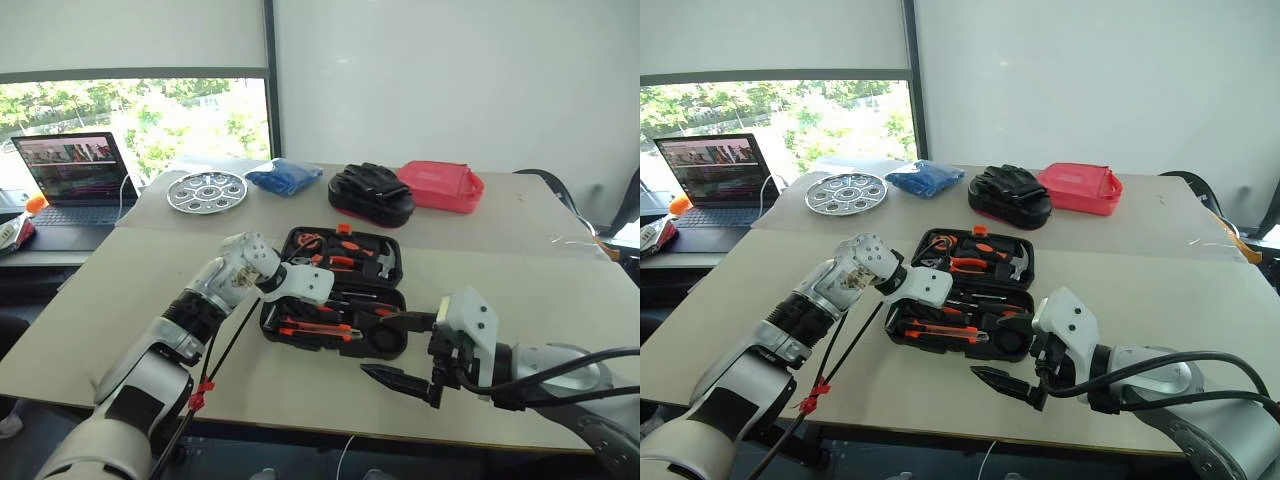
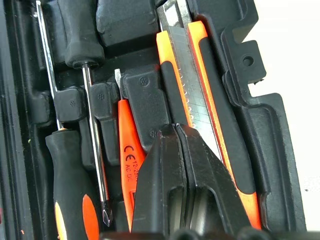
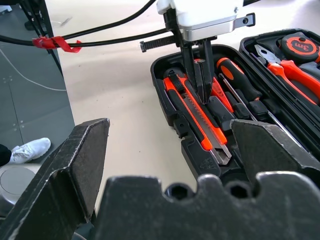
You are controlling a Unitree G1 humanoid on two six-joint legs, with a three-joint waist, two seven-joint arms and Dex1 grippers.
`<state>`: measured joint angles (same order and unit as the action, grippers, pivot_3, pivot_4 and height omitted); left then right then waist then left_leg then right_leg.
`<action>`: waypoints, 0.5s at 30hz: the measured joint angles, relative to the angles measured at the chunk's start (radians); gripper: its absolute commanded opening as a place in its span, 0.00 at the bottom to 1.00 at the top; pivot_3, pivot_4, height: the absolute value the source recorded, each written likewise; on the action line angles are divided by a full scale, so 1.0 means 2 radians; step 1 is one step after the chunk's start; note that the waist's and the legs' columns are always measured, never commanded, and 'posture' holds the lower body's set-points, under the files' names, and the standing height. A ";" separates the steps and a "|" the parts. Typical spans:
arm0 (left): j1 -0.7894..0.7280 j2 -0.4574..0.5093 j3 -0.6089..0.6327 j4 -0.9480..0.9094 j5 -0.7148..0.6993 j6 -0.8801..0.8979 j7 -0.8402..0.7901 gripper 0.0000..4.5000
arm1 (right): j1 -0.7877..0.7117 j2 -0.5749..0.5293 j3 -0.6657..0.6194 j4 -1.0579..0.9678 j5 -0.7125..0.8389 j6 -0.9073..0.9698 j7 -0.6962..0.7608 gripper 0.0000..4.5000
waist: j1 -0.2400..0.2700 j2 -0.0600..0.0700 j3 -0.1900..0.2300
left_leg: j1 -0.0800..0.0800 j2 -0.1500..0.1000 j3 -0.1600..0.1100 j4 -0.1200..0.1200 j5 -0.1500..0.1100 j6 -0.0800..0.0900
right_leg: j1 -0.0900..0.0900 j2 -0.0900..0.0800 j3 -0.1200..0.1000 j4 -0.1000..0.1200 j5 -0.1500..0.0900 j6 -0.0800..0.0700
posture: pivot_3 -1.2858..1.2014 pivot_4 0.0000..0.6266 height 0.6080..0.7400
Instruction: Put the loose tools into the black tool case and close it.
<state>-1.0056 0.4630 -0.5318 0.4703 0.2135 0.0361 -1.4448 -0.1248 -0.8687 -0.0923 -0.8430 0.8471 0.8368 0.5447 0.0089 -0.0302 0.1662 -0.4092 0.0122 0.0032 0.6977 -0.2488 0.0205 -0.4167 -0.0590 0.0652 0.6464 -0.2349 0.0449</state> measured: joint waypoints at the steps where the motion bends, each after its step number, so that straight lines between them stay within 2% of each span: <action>1: 0.001 -0.001 0.001 0.000 0.000 0.000 0.002 0.02 | 0.000 0.000 0.000 0.000 0.000 0.000 0.001 1.00 | 0.001 0.000 0.000 | 0.000 0.000 0.000 0.000 0.000 0.000 | 0.000 0.000 0.000 0.000 0.000 0.000 | 0.52 0.24 1.00; 4: 0.005 -0.002 0.013 -0.002 -0.008 0.007 -0.001 0.02 | 0.002 0.000 0.000 0.000 0.000 0.000 0.004 1.00 | 0.001 0.000 0.000 | 0.000 0.000 0.000 0.000 0.000 0.000 | 0.001 0.000 0.000 0.000 0.000 0.000 | 0.52 0.24 1.00; 8: 0.035 -0.016 0.044 -0.030 -0.080 0.075 -0.036 0.02 | 0.004 -0.006 -0.002 0.003 0.000 0.000 0.011 1.00 | -0.001 0.000 0.000 | -0.003 0.000 0.000 0.000 0.000 0.000 | -0.004 0.000 0.000 0.001 0.000 0.000 | 0.52 0.24 1.00; 10: 0.037 -0.008 0.084 -0.062 -0.141 0.127 -0.054 0.13 | 0.018 -0.021 -0.022 0.004 0.001 0.001 0.018 1.00 | -0.003 0.000 0.001 | -0.004 0.001 -0.001 0.000 0.000 0.000 | -0.005 0.000 0.000 0.001 0.000 0.000 | 0.52 0.24 1.00; 11: 0.034 0.013 0.115 -0.085 -0.177 0.164 -0.064 0.18 | 0.032 -0.032 -0.046 0.004 0.002 0.001 0.025 1.00 | -0.006 0.000 0.001 | -0.004 0.001 -0.001 0.000 0.000 0.000 | -0.005 0.001 0.000 0.001 0.000 0.000 | 0.52 0.24 1.00; 15: 0.025 0.098 0.161 -0.150 -0.268 0.251 -0.080 0.52 | 0.096 -0.052 -0.130 0.011 0.001 0.004 0.048 1.00 | -0.012 0.000 0.001 | -0.002 0.001 -0.002 -0.002 0.000 0.000 | -0.003 0.001 0.000 0.000 0.000 -0.001 | 0.52 0.24 1.00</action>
<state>-0.9566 0.6600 -0.2096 0.1707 -0.3226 0.5378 -1.6039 0.0679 -0.9722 -0.3523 -0.8218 0.8486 0.8446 0.6410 -0.0149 -0.0305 0.1673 -0.4123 0.0137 -0.0014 0.6945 -0.2490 0.0208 -0.4223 -0.0578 0.0654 0.6473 -0.2355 0.0439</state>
